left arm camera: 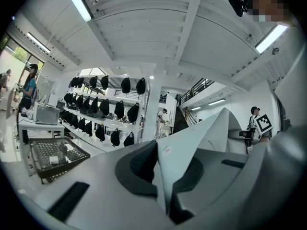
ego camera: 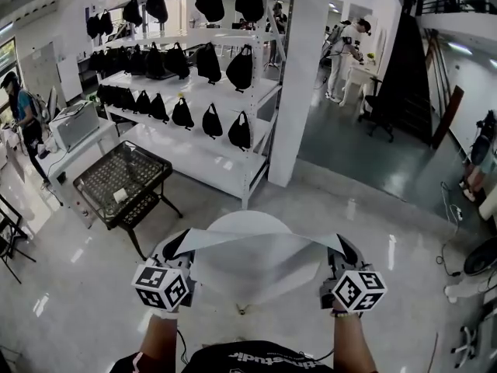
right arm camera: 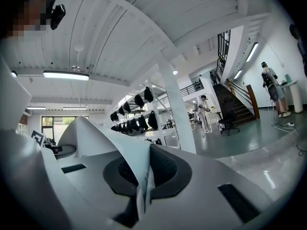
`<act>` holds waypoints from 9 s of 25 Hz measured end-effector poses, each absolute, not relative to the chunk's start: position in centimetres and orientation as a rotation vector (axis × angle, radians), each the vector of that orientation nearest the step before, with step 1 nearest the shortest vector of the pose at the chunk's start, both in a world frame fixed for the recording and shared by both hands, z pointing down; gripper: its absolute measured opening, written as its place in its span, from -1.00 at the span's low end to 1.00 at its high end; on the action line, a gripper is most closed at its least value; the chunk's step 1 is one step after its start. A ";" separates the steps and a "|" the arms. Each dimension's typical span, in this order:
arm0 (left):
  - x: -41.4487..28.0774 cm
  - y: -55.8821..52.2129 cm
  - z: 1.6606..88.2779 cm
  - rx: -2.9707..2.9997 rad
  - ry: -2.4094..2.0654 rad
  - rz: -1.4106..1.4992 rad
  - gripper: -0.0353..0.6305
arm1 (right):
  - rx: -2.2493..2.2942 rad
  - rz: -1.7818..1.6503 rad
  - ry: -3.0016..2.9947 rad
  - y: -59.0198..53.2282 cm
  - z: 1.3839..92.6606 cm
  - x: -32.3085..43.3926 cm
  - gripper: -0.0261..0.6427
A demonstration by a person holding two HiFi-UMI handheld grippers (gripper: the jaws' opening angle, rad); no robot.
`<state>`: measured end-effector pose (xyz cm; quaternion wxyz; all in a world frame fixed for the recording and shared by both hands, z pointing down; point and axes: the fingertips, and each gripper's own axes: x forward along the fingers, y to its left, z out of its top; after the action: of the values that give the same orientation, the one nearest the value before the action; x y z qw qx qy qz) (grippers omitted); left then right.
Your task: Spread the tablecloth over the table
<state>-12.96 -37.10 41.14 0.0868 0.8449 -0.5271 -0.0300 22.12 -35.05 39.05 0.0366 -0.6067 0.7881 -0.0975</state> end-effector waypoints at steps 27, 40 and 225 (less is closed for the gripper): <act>-13.0 -49.9 39.6 2.503 -1.513 -0.167 -0.84 | -1.862 -0.252 2.428 -46.8 37.7 22.2 -0.84; -12.2 -62.7 34.8 2.492 -1.624 -0.237 -0.84 | -1.801 -0.128 2.471 -60.1 33.7 22.8 -0.84; -6.7 -36.8 40.0 2.628 -1.429 -0.212 -0.74 | -1.616 -0.185 2.619 -35.9 38.5 16.3 -0.74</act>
<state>-6.75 -36.79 39.96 0.0714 0.8741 -0.4753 -0.0706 16.35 -35.92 38.53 0.0293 -0.5238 0.8492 -0.0599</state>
